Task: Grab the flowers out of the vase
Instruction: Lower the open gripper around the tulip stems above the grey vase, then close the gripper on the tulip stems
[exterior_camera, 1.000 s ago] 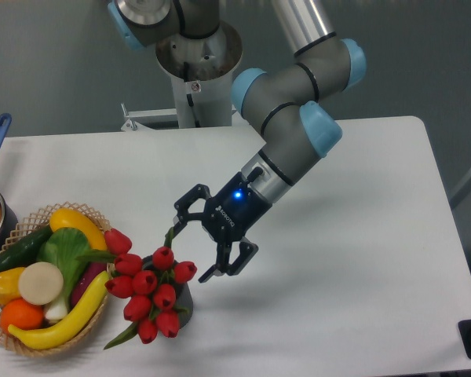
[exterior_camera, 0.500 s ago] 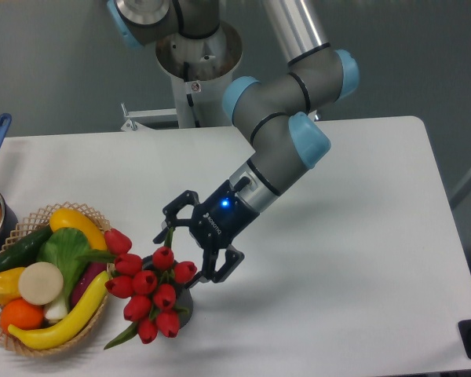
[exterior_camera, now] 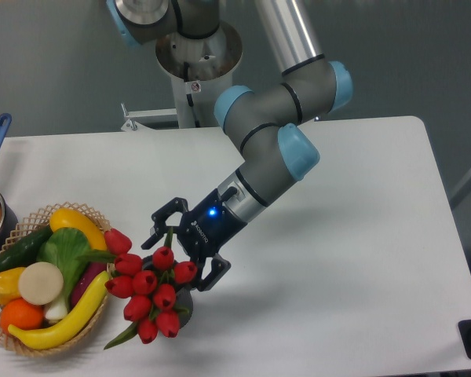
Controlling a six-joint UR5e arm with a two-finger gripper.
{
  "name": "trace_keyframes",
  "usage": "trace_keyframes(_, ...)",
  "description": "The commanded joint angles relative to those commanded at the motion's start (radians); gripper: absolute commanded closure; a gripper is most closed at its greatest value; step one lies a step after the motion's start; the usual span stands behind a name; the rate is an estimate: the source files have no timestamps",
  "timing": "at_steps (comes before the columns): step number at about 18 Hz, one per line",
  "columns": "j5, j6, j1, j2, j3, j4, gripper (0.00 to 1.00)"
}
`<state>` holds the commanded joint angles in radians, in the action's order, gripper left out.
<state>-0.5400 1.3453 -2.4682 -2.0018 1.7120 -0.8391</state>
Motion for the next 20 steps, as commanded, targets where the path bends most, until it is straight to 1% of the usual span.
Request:
trace_keyframes(2,0.000,0.000,0.000,-0.005,-0.002,0.002,0.01)
trace_keyframes(4,0.000,0.000,0.002,-0.003,-0.002,0.002,0.13)
trace_keyframes(6,0.000,0.000,0.002,-0.002,-0.002,0.002,0.20)
trace_keyframes(8,0.000,-0.002,0.002,-0.002,-0.002,0.002,0.33)
trace_keyframes(9,0.000,-0.002,0.002,-0.003,-0.002,0.002,0.36)
trace_keyframes(11,0.002,-0.002,0.002,-0.005,-0.002,0.002,0.38)
trace_keyframes(13,0.006,-0.005,0.000,-0.003,-0.002,0.002,0.47)
trace_keyframes(17,0.009,-0.008,-0.003,0.003,-0.002,0.002,0.57)
trace_keyframes(20,0.011,-0.012,-0.008,0.008,-0.002,0.002,0.58)
